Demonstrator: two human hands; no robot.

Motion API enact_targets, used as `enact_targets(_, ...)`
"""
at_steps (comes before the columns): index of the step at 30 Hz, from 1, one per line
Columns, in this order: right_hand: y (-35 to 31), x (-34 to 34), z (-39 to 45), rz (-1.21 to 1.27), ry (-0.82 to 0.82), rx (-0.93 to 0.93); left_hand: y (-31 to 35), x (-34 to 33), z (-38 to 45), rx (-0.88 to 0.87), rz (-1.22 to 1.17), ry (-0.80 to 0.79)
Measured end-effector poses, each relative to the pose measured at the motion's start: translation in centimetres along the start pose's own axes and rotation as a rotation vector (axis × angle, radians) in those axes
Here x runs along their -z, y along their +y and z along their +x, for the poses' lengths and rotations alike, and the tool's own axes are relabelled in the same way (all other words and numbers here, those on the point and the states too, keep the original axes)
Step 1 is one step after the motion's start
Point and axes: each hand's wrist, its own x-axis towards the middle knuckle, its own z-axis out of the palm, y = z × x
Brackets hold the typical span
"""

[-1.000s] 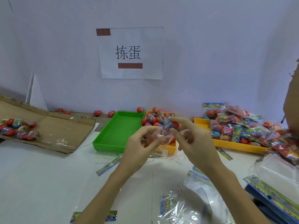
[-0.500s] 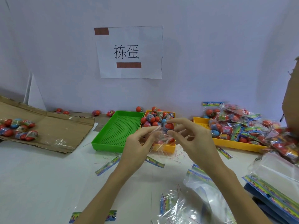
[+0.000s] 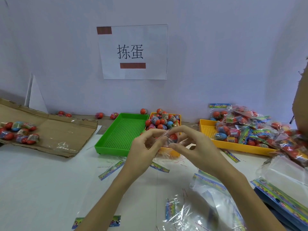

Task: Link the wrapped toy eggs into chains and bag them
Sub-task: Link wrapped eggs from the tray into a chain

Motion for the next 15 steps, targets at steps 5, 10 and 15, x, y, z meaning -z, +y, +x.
enact_targets(5,0.3,-0.21,0.08,0.02,0.046,-0.014,0.25,-0.17,0.1,0.019,-0.037,0.009)
enact_targets(10,0.5,-0.51,0.22,-0.023,0.075,-0.061,0.38,-0.09,0.05,0.047,-0.094,0.03)
enact_targets(15,0.15,-0.24,0.17,0.051,0.029,-0.022,0.08,-0.1,-0.03,0.054,-0.021,0.041)
